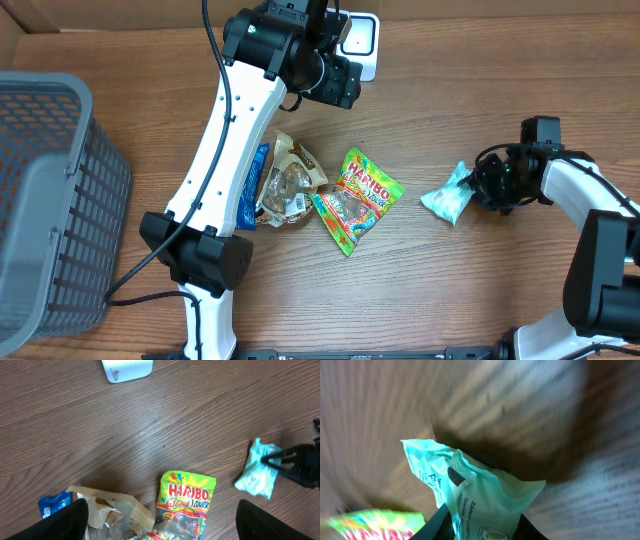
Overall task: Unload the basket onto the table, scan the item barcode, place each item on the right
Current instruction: 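Grasp the mint-green packet with the right gripper and drag it rightward, then lift the mint-green packet with the right gripper up to the white scanner, then carry the mint-green packet right and release it at the table's right edge, then reach the right gripper to the Haribo bag and grasp it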
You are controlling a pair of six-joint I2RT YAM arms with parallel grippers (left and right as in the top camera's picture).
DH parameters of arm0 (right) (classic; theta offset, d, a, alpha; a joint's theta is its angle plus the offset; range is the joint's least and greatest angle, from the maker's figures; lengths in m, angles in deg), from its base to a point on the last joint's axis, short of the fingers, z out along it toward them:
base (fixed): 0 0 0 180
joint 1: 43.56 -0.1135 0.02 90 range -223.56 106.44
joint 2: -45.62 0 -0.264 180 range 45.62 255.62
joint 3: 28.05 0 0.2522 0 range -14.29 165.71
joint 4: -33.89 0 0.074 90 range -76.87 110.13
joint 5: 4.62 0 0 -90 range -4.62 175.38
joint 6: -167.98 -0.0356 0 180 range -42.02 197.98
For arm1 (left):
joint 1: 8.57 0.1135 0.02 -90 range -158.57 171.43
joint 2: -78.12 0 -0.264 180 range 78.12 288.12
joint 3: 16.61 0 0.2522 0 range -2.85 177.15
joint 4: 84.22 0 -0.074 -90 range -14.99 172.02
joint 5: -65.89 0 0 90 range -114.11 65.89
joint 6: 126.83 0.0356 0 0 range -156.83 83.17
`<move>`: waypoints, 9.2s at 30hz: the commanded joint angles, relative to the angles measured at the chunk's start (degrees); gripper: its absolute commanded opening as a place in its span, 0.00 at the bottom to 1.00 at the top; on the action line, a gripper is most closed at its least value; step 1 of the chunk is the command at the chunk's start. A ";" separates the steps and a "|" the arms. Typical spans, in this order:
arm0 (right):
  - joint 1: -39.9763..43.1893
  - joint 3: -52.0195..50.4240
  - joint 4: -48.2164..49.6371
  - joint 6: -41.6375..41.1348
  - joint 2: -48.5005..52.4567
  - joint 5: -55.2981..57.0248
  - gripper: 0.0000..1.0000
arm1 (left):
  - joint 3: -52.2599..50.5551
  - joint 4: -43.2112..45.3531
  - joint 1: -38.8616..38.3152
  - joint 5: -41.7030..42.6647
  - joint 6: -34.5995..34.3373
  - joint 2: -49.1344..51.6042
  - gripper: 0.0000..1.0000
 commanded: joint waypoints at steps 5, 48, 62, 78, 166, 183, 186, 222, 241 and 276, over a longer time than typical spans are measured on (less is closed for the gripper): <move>-0.26 0.26 2.78 -2.25 0.26 3.54 0.69 | 0.94 -0.15 0.31 -0.35 -0.59 -0.13 0.86; 0.96 11.52 -9.79 39.63 9.57 -1.14 0.60 | 0.94 0.00 0.31 -4.90 -0.57 -0.13 0.91; 1.03 15.08 -3.82 34.12 9.07 -11.30 0.04 | 0.98 2.69 1.88 -4.90 -1.92 -0.15 0.85; -7.39 37.66 -10.82 23.32 2.69 9.70 0.04 | 4.07 2.73 11.61 -5.73 -4.00 -10.08 0.88; -29.73 38.91 74.84 93.07 31.71 27.74 0.04 | 3.96 -0.79 18.25 -24.96 -4.00 -11.82 1.00; -35.45 38.86 46.14 75.89 11.72 29.03 0.04 | 3.96 -0.79 18.25 -24.96 -4.00 -11.82 1.00; -36.13 38.86 35.01 63.91 4.17 26.56 0.04 | 3.96 -0.79 18.25 -24.96 -4.00 -11.82 1.00; 18.29 17.11 -9.16 14.97 4.26 10.60 0.04 | 3.96 -0.79 18.25 -24.96 -4.00 -11.82 1.00; 11.93 36.57 -30.53 28.11 4.63 5.70 0.66 | 3.96 -0.79 18.25 -24.96 -4.00 -11.82 1.00; -36.35 30.05 -22.56 -1.07 4.90 12.41 0.84 | 3.96 -0.79 18.25 -24.96 -4.00 -11.82 1.00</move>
